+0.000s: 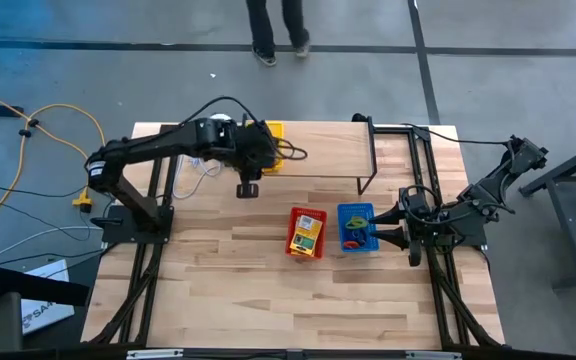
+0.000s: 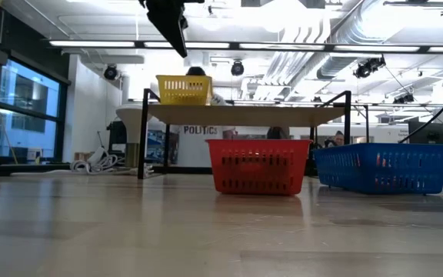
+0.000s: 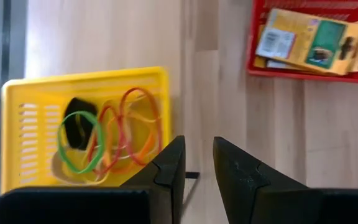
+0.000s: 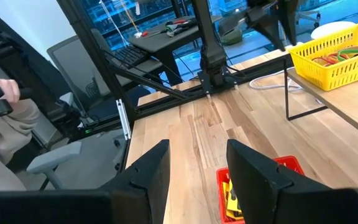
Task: Pick & Place Office Desk Supplies
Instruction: Put the red bin with the crayon boxes on the shelf
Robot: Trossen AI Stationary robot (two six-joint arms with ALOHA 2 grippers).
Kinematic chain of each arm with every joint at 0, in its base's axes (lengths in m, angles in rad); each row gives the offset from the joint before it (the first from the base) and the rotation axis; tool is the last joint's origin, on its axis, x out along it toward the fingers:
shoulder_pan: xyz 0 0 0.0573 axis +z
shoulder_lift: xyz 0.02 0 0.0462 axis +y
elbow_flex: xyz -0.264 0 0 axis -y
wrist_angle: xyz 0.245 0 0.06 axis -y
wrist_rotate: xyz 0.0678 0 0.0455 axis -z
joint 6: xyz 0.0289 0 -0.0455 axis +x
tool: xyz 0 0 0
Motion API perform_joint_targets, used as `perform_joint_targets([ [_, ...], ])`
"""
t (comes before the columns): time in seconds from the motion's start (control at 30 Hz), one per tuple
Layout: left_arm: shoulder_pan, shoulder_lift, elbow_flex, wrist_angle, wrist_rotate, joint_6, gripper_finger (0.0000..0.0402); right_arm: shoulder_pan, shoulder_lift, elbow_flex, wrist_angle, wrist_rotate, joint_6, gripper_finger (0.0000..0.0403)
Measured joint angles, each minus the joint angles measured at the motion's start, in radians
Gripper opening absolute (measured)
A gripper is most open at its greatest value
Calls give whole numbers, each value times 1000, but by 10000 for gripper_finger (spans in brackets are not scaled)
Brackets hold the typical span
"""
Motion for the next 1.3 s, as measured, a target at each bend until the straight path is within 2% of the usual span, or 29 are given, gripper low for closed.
perform_joint_targets([
  [0.47, -269, 4, 0, 1, -119, -166, 76, 0, 0, 0, 0, 0, 0, 146],
  [0.73, -412, 24, 0, 31, -128, -249, 76, 0, 0, 0, 0, 0, 0, 146],
  [1.3, -457, 118, -1, 121, -113, -256, 76, 0, 0, 0, -1, 0, 0, 146],
])
